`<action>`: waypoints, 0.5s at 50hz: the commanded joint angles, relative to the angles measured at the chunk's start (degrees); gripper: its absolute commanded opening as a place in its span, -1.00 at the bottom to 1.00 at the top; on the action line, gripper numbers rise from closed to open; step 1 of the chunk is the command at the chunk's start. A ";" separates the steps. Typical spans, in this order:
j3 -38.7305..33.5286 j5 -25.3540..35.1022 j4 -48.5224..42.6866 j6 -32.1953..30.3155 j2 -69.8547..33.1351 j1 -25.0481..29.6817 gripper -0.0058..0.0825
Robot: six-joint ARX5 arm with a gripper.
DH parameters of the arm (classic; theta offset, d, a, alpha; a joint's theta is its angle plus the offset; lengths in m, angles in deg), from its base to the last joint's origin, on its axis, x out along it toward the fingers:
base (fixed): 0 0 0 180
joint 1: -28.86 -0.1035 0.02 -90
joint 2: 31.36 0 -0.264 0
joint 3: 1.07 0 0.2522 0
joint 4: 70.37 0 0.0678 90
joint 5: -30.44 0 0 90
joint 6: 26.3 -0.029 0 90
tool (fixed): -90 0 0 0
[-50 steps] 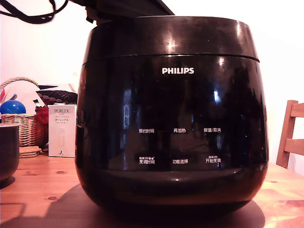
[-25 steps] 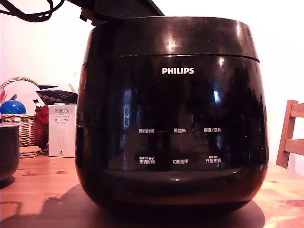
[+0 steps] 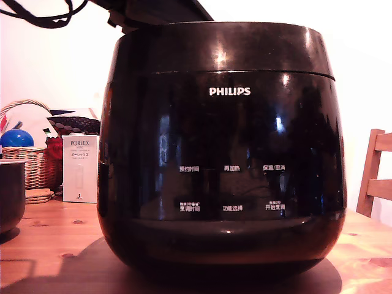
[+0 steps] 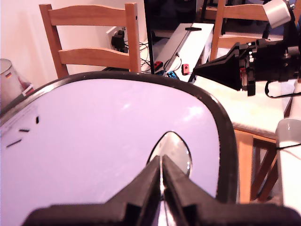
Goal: Open the rice cooker by pressing the large metal button on the top of its lid with medium force
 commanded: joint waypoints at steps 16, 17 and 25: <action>-4.26 -2.25 -6.93 -0.81 -5.35 0.17 -0.92; -4.26 -2.51 -7.13 -0.83 -5.35 0.17 -0.92; -4.26 -2.67 -5.97 -0.83 -5.35 0.17 -0.92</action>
